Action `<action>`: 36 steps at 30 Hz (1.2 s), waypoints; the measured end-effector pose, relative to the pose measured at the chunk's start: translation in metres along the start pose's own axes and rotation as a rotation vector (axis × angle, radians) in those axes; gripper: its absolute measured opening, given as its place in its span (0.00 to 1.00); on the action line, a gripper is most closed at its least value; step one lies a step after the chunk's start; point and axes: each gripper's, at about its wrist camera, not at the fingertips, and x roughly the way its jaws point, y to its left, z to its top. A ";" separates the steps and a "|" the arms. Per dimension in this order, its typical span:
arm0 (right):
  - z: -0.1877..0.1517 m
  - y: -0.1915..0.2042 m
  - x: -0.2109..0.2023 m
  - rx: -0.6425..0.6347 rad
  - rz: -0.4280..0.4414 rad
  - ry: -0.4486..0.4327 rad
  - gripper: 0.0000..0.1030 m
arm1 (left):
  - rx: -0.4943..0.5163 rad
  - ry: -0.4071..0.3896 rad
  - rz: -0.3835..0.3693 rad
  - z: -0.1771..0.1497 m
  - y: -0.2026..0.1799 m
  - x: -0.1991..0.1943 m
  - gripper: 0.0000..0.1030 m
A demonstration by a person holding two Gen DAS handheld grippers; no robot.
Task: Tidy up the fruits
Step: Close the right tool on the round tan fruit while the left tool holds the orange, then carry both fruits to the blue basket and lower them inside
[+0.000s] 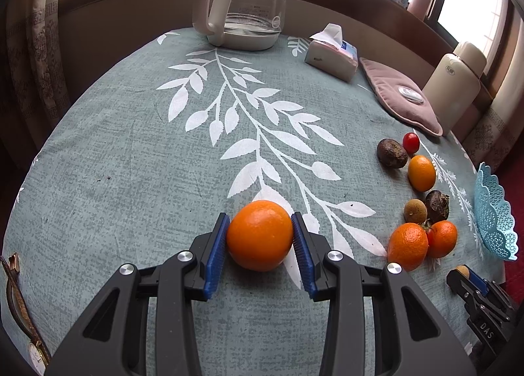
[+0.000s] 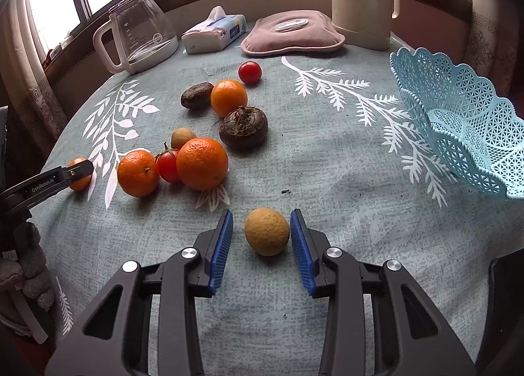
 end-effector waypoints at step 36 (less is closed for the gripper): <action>0.017 -0.023 -0.045 0.069 0.007 -0.130 0.26 | 0.039 -0.080 -0.022 -0.001 -0.019 -0.042 0.38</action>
